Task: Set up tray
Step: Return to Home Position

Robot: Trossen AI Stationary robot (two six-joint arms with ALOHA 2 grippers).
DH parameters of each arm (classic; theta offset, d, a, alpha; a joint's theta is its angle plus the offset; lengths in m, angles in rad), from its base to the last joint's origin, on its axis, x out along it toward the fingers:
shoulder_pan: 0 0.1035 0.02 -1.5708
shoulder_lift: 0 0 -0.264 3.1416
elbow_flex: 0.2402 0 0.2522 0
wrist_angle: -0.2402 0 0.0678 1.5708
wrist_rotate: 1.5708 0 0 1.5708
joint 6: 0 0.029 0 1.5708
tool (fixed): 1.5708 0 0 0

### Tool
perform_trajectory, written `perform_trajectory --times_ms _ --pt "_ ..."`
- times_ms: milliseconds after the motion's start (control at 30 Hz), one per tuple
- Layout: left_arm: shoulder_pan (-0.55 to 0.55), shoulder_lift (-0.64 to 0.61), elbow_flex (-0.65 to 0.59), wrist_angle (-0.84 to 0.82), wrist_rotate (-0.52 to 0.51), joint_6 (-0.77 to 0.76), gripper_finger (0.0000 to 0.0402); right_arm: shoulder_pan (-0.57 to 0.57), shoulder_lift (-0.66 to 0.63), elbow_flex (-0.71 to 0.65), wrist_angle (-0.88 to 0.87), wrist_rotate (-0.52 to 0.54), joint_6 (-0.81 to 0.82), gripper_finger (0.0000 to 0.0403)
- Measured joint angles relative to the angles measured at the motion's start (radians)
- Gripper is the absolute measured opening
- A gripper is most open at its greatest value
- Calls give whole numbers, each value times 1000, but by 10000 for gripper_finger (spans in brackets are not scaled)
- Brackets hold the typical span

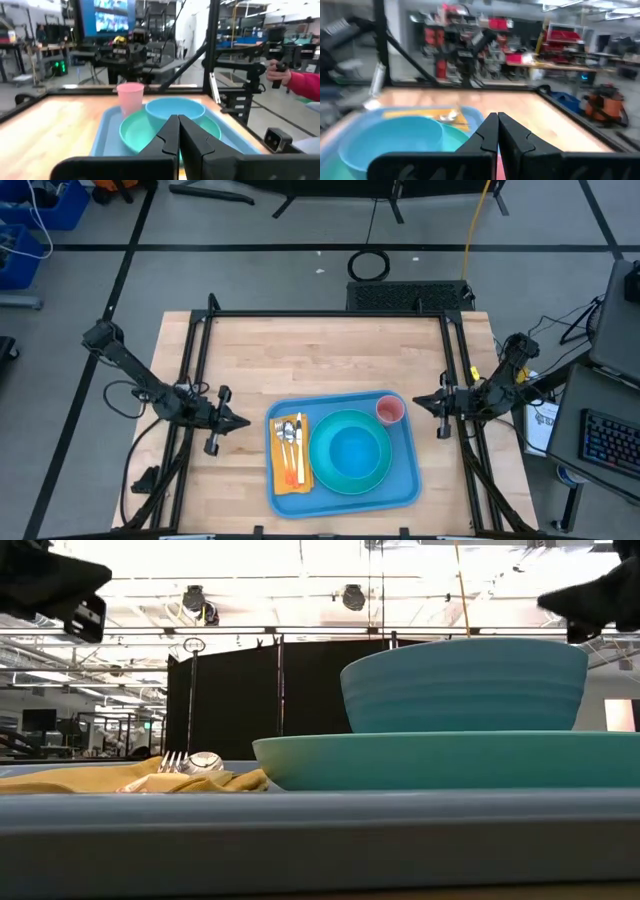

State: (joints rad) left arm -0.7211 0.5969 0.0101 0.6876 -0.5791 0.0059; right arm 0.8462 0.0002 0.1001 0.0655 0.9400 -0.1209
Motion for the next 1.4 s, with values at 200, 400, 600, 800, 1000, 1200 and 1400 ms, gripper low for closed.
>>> perform_trajectory --times_ms 200,400,600,800,1000,1200,1400 --pt "-16 -143 0 -215 -7 -72 17 12 1 7 -137 10 97 0" --pt "-34 -242 0 -352 -37 -58 3 12 1 8 -168 27 131 0" --pt "-33 -243 0 -455 -79 -32 31 13 3 7 -155 79 56 0" --pt "-33 -237 0 -476 -77 -33 50 13 3 6 -146 81 49 0" --pt "-33 -237 0 -475 -77 -37 52 13 3 5 -145 81 54 0" --pt "-33 -237 0 -475 -76 -37 53 13 3 5 -145 81 54 0" --pt "-33 -237 0 -475 -76 -37 51 13 3 5 -145 80 54 0"
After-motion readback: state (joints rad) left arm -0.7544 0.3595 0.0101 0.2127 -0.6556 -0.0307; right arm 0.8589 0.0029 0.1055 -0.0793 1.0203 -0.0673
